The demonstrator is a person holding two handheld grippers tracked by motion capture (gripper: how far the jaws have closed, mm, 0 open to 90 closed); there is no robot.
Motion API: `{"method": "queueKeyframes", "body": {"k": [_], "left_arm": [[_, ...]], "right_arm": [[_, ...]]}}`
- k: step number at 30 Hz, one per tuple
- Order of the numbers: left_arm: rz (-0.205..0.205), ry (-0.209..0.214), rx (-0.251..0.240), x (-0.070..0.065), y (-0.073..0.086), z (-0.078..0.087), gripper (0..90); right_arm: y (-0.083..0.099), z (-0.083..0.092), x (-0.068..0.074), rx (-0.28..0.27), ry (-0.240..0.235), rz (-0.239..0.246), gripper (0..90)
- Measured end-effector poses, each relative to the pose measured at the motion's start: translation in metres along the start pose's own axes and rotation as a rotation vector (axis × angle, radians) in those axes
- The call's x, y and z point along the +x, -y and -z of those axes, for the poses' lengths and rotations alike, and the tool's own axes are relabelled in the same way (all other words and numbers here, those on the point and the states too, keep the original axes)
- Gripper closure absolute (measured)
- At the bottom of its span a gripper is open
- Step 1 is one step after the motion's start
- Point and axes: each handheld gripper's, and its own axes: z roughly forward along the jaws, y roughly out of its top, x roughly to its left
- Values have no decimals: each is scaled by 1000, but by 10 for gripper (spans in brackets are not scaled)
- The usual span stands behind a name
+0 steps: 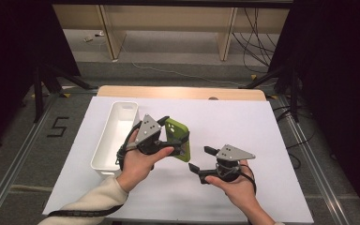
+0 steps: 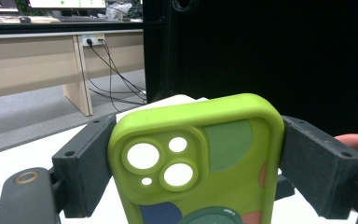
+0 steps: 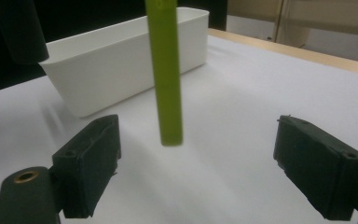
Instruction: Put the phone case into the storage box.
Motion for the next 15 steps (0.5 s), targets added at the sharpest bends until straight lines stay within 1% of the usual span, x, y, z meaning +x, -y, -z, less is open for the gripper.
{"method": "queueKeyframes", "body": {"k": [8,15], "left_arm": [[-5,-25,-14,7,-5,5,152],[-9,-41,-24,12,-7,10,153]], "right_arm": [[5,19,-8,-20,31,-6,159],[8,27,-13,-31,46,-13,159]]}}
